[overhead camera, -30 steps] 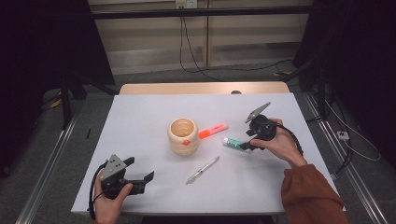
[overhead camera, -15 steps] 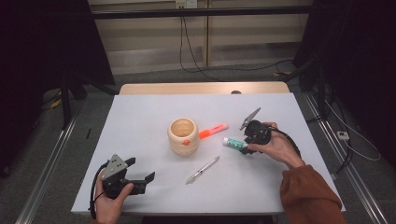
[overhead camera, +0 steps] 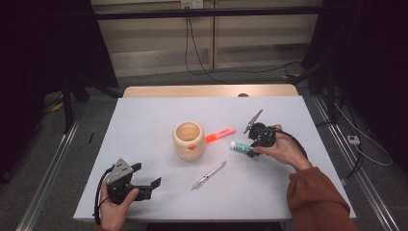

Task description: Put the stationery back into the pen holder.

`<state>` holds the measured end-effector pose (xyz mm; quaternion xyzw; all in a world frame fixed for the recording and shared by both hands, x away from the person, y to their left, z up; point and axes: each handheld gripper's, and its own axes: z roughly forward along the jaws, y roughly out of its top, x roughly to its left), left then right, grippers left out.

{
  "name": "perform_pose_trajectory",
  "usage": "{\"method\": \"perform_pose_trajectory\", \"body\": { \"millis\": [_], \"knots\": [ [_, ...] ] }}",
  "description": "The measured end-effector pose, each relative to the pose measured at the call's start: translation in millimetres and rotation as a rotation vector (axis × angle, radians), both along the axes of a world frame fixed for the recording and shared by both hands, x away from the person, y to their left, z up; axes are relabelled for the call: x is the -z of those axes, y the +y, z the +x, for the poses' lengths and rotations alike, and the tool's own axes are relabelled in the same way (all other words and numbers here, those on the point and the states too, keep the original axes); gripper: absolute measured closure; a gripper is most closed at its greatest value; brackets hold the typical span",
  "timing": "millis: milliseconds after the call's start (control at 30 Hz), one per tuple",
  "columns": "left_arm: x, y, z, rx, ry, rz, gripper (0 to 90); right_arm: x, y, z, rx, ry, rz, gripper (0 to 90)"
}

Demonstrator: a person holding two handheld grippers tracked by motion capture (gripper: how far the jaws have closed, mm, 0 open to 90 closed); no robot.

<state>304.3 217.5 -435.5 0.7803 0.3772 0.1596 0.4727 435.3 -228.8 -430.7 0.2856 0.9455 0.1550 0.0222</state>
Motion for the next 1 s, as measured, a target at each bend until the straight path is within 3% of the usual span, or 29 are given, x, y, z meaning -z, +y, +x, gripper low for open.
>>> {"method": "perform_pose_trajectory", "body": {
  "millis": [300,533,767,900,1000],
  "knots": [
    [0.9,-1.0,0.2,0.005,0.012,-0.006,8.2,-0.3,2.2,0.1,-0.034,-0.015,-0.021,66.0],
    [0.7,-1.3,0.0,0.003,0.008,-0.005,8.4,-1.2,3.8,-2.0,-0.019,-0.017,-0.029,66.1],
    [0.7,-1.1,-0.2,0.003,0.009,-0.001,8.4,-3.7,1.7,-3.8,-0.015,-0.007,-0.002,66.2],
    [-0.5,-1.2,-0.7,0.005,-0.002,0.011,8.4,-8.9,-4.0,-4.7,-0.007,-0.031,0.029,66.3],
    [-0.4,-0.7,-0.5,0.004,0.000,0.005,8.4,-9.3,-4.8,-7.3,-0.005,-0.015,0.036,66.3]
  ]
}}
